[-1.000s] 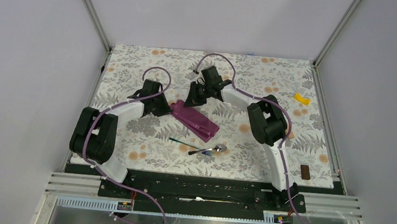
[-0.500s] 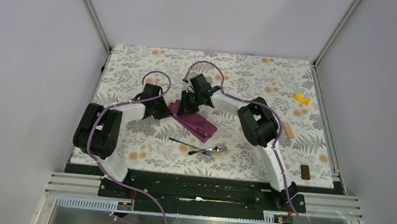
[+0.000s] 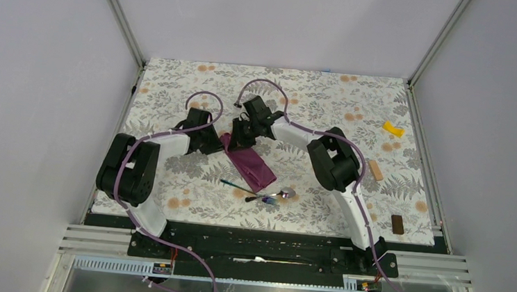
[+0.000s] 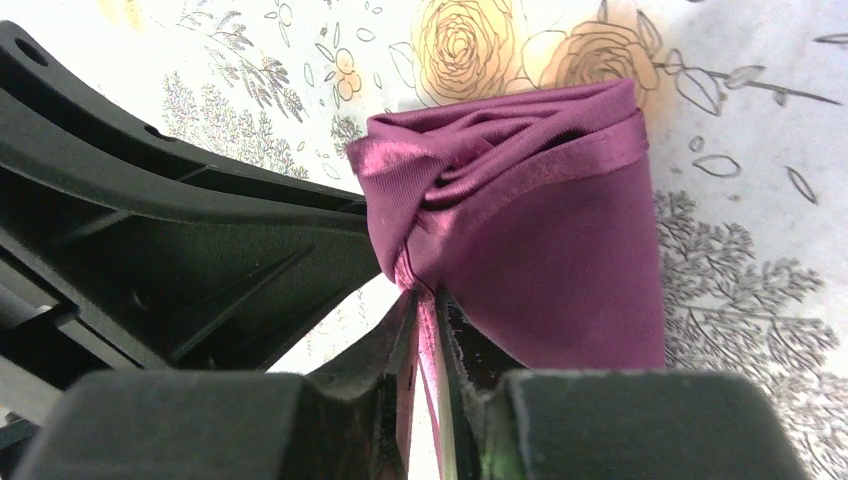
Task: Fold the napkin into a case and place the utensils inside
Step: Smooth out the smaller rectangle-folded napkin at the center of the board.
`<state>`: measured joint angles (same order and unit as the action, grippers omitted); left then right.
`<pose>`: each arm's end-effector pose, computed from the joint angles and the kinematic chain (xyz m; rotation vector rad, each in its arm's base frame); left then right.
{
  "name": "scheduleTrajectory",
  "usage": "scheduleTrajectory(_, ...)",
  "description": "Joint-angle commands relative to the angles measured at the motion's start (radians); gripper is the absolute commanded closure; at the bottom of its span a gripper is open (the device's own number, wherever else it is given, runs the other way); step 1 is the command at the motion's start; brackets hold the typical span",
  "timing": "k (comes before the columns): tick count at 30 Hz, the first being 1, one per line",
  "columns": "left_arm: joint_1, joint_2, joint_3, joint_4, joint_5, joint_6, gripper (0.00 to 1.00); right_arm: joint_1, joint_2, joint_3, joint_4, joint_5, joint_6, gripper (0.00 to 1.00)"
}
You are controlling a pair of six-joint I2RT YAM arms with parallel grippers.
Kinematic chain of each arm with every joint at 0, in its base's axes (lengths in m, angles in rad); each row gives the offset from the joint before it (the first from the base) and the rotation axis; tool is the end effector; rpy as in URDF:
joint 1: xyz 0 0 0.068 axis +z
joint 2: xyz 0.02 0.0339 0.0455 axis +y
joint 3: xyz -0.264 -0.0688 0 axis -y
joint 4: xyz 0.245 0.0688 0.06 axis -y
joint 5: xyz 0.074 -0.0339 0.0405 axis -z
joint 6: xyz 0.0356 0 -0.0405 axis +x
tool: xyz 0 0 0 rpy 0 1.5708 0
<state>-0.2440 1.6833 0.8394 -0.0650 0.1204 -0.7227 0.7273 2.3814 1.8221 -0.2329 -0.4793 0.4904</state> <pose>0.3138 -0.0825 0.1464 -0.5546 2.4958 -0.5446 0.3812 0.3613 0.1411 -0.5539 2.4960 1.1068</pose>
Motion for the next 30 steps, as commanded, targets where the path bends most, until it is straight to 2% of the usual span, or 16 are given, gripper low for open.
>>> scheduleTrajectory(1,-0.003,-0.050,-0.041,-0.051,-0.028,0.029,0.78,-0.035,-0.116,-0.023,-0.021,0.024,-0.017,0.80)
scheduleTrajectory(11,-0.002,-0.030,-0.033,-0.017,0.020,0.019,0.79,-0.050,-0.105,-0.127,0.040,0.030,-0.002,0.77)
scheduleTrajectory(16,-0.024,-0.015,-0.022,-0.011,0.025,0.008,0.79,-0.042,-0.005,-0.062,0.045,0.026,0.024,0.77)
scheduleTrajectory(21,-0.011,-0.113,-0.041,-0.065,-0.011,0.024,0.76,-0.044,-0.011,-0.042,0.032,0.066,-0.001,0.77)
scheduleTrajectory(26,0.061,-0.196,-0.032,-0.088,0.025,0.026,0.71,-0.052,-0.009,-0.032,0.005,0.073,-0.027,0.77)
scheduleTrajectory(30,0.080,-0.150,0.035,-0.042,0.091,0.006,0.82,-0.052,-0.002,-0.023,0.002,0.062,-0.028,0.77)
